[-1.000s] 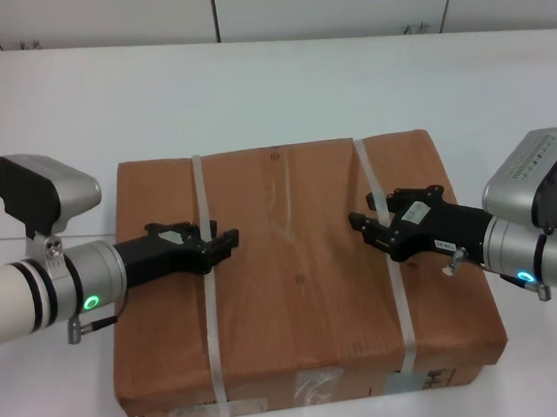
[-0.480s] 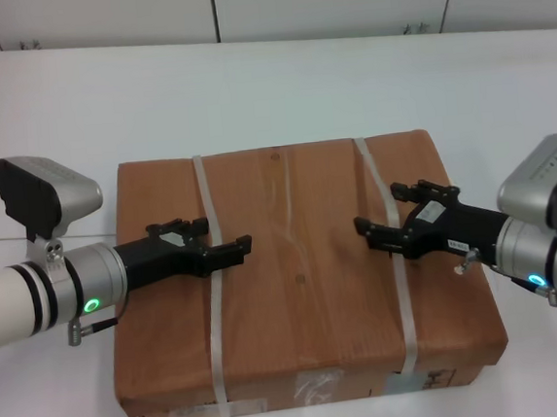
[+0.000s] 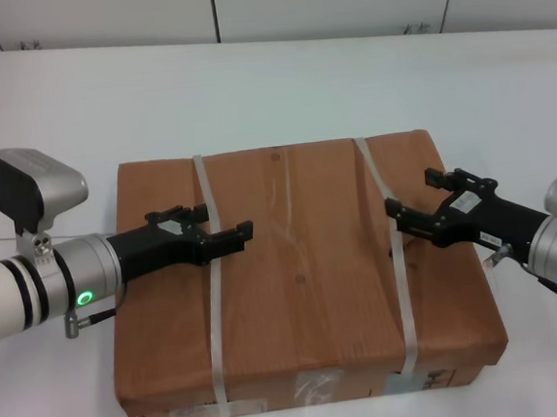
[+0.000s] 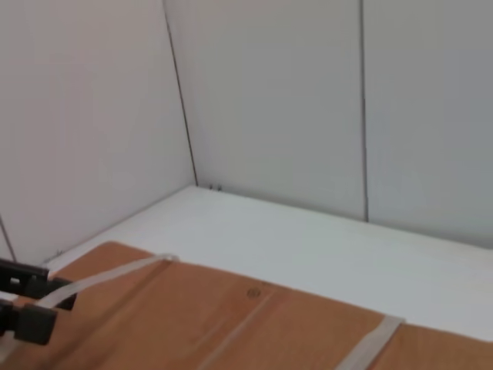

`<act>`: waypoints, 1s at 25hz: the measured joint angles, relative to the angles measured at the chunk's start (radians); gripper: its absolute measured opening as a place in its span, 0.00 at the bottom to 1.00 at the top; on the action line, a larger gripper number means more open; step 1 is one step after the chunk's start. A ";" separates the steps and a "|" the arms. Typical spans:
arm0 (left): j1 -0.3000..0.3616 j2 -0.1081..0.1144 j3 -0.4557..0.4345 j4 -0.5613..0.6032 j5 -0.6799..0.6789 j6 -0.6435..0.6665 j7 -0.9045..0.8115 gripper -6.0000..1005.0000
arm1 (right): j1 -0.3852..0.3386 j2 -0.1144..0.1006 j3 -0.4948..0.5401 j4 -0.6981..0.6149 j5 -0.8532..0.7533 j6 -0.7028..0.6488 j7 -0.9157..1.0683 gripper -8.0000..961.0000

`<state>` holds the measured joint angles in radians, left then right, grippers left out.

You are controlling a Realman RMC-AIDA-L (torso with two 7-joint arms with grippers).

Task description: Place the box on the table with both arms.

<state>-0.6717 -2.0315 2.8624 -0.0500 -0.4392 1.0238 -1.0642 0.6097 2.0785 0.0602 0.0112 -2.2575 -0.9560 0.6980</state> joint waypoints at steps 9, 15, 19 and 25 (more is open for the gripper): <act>0.005 0.003 0.000 -0.035 -0.034 0.010 0.017 0.82 | -0.021 0.000 0.020 -0.028 0.001 -0.072 -0.001 0.87; 0.001 0.003 0.001 -0.067 -0.029 -0.030 0.022 0.82 | -0.020 0.000 0.020 -0.028 0.001 -0.074 -0.002 0.87; 0.014 0.014 0.001 -0.074 -0.042 0.136 0.071 0.82 | -0.020 -0.002 0.013 -0.031 -0.005 -0.088 -0.002 0.87; 0.053 0.053 0.002 -0.076 -0.062 0.520 0.178 0.82 | -0.012 -0.007 -0.072 -0.115 -0.065 -0.350 0.033 0.87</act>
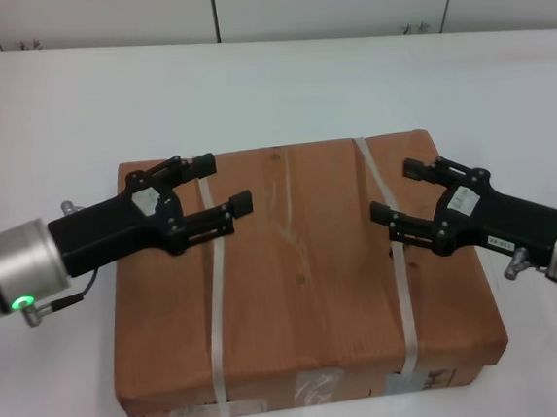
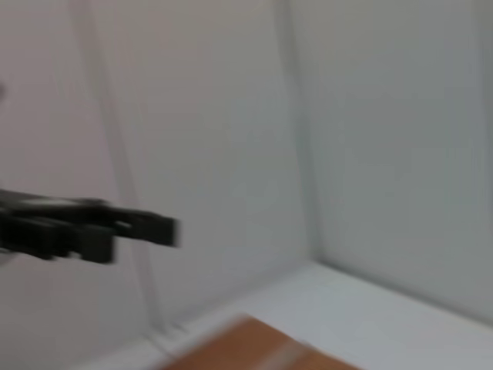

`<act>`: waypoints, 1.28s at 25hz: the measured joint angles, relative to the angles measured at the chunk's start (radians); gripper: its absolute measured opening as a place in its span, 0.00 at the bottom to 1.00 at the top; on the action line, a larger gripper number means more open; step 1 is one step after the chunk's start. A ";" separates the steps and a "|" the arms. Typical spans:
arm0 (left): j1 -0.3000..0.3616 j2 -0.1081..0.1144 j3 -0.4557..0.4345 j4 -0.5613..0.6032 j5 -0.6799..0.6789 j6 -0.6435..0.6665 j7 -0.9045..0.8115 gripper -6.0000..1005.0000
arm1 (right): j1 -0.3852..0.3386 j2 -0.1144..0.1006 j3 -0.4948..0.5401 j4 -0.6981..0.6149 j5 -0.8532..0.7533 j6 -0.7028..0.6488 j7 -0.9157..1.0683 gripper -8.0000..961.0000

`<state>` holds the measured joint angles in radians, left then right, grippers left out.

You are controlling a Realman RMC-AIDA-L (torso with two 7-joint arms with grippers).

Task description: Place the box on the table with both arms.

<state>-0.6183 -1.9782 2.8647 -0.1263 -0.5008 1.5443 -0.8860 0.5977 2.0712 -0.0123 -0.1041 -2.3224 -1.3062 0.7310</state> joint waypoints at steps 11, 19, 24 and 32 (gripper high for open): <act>-0.024 0.047 0.001 -0.003 0.137 0.261 0.049 0.82 | 0.038 -0.005 -0.160 -0.208 -0.035 -0.404 0.102 0.87; -0.026 0.039 0.001 -0.003 0.150 0.272 0.070 0.81 | 0.041 -0.004 -0.163 -0.205 -0.035 -0.407 0.104 0.87; -0.026 0.039 0.001 -0.003 0.150 0.273 0.071 0.81 | 0.049 -0.003 -0.164 -0.204 -0.033 -0.407 0.109 0.87; -0.026 0.038 0.001 -0.003 0.146 0.275 0.072 0.81 | 0.050 -0.001 -0.161 -0.203 -0.030 -0.400 0.105 0.87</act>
